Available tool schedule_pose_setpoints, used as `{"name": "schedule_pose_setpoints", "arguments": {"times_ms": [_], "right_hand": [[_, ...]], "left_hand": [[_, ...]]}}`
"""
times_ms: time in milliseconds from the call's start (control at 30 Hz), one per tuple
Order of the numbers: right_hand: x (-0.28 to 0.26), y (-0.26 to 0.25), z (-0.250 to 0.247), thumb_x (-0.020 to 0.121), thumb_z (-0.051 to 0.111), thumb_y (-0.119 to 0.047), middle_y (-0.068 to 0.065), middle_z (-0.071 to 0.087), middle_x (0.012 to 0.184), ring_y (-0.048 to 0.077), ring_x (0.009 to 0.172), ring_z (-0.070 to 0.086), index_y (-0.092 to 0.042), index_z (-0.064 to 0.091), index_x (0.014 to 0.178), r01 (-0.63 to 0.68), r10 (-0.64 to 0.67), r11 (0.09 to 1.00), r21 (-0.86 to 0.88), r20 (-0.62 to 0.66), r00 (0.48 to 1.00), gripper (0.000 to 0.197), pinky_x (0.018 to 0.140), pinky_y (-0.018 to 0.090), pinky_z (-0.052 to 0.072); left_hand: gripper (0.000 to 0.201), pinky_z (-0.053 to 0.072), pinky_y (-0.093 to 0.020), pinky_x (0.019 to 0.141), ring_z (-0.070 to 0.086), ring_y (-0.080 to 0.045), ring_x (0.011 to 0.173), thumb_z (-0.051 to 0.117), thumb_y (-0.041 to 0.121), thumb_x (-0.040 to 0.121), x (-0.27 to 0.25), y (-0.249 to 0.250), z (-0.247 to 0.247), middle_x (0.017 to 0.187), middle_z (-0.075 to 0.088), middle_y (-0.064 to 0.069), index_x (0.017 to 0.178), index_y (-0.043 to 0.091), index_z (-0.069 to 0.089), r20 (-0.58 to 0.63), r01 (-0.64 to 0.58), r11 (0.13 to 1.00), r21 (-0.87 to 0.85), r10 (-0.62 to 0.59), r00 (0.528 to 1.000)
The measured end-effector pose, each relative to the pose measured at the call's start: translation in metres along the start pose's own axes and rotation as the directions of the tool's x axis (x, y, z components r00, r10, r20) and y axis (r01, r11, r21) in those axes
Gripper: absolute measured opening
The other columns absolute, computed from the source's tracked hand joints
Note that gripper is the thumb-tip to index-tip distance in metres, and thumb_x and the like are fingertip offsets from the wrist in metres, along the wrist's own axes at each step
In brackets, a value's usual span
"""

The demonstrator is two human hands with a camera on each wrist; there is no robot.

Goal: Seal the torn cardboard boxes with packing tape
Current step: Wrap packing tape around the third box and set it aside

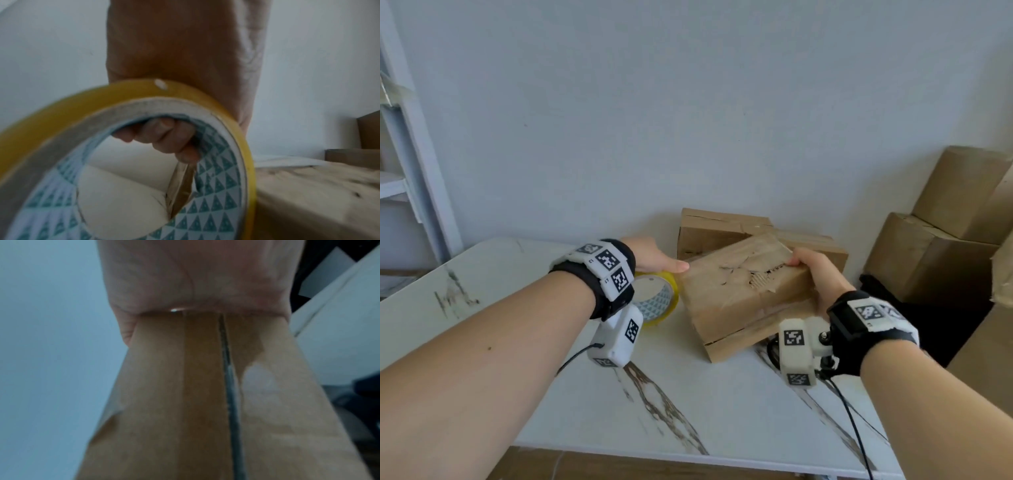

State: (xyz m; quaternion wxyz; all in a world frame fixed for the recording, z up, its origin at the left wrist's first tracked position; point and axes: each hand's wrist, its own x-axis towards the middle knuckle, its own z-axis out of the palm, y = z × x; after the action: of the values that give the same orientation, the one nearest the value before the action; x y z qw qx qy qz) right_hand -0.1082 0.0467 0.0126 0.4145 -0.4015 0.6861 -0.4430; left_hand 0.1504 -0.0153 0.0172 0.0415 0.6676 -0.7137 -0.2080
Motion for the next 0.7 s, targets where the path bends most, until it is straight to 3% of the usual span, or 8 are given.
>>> {"name": "schedule_pose_setpoints", "arguments": {"times_ms": [167,267,333,400,467,533,600,700], "right_hand": [[0.001,0.011,0.01,0.074,0.055,-0.028,0.008,0.053,0.082,0.025,0.077,0.051,-0.014,0.053,0.078,-0.058,0.058,0.998,-0.009,0.021,0.998,0.015,0.076,0.037,0.042],[0.004,-0.004,0.02,0.086,0.046,-0.012,0.015,0.052,0.089,0.029,0.089,0.049,-0.011,0.05,0.077,-0.085,0.083,0.984,-0.156,-0.021,0.996,0.01,0.079,0.035,0.037],[0.012,-0.014,0.026,0.092,0.041,-0.006,0.021,0.055,0.11,0.032,0.102,0.052,-0.007,0.055,0.083,-0.071,0.036,0.924,-0.375,-0.099,0.994,0.016,0.086,0.036,0.039],[0.012,-0.021,0.033,0.093,0.043,-0.022,0.017,0.053,0.122,0.028,0.101,0.053,-0.011,0.055,0.089,0.064,-0.084,0.847,-0.528,-0.013,0.996,0.017,0.085,0.034,0.041],[0.019,-0.016,0.039,0.086,0.047,-0.057,0.007,0.045,0.142,0.028,0.122,0.047,-0.015,0.048,0.13,0.128,-0.113,0.775,-0.619,0.065,0.992,0.06,0.099,0.039,0.038],[0.02,-0.01,0.043,0.072,0.046,-0.08,0.003,0.039,0.149,0.029,0.131,0.042,-0.021,0.024,0.148,0.108,-0.102,0.651,-0.751,0.055,0.993,0.098,0.103,0.043,0.037],[0.027,-0.008,0.045,0.073,0.045,-0.08,0.005,0.043,0.146,0.029,0.13,0.044,-0.021,0.025,0.148,0.123,-0.166,0.58,-0.805,0.031,0.986,0.097,0.101,0.041,0.039],[0.035,-0.008,0.041,0.091,0.04,-0.059,0.008,0.046,0.144,0.029,0.128,0.046,-0.018,0.036,0.144,0.161,-0.22,0.58,-0.799,0.037,0.975,0.066,0.1,0.039,0.04]], "left_hand": [[0.088,0.04,-0.033,0.096,0.046,-0.03,0.126,0.051,0.067,0.081,-0.001,0.004,0.01,0.143,0.044,-0.015,0.138,0.001,0.04,0.002,0.032,0.999,-0.003,-0.032,0.999],[0.084,0.04,-0.031,0.09,0.049,-0.028,0.123,0.051,0.064,0.083,-0.001,0.011,0.009,0.141,0.047,-0.014,0.137,0.001,0.042,-0.005,0.017,0.999,0.033,-0.016,1.0],[0.08,0.04,-0.028,0.081,0.053,-0.027,0.116,0.051,0.064,0.084,0.001,0.015,0.008,0.135,0.052,-0.013,0.133,0.002,0.046,-0.021,0.002,0.997,0.083,0.0,1.0],[0.078,0.04,-0.027,0.077,0.055,-0.026,0.109,0.05,0.065,0.083,0.002,0.015,0.009,0.13,0.056,-0.013,0.13,0.002,0.049,-0.027,-0.007,0.994,0.106,0.01,1.0],[0.078,0.039,-0.027,0.076,0.055,-0.027,0.108,0.05,0.065,0.083,0.003,0.014,0.01,0.129,0.056,-0.013,0.128,0.001,0.05,-0.027,-0.003,0.994,0.107,0.006,1.0],[0.08,0.039,-0.027,0.077,0.055,-0.027,0.111,0.049,0.066,0.083,0.005,0.012,0.012,0.131,0.055,-0.013,0.13,0.002,0.05,-0.031,0.003,0.994,0.106,0.0,1.0],[0.082,0.039,-0.027,0.077,0.054,-0.028,0.113,0.049,0.068,0.082,0.005,0.012,0.012,0.133,0.054,-0.013,0.132,0.002,0.048,-0.036,0.005,0.995,0.102,-0.002,0.999],[0.089,0.04,-0.028,0.082,0.052,-0.028,0.118,0.051,0.072,0.078,0.007,0.01,0.013,0.138,0.051,-0.013,0.135,0.003,0.045,-0.02,0.015,0.997,0.08,-0.014,1.0]]}}
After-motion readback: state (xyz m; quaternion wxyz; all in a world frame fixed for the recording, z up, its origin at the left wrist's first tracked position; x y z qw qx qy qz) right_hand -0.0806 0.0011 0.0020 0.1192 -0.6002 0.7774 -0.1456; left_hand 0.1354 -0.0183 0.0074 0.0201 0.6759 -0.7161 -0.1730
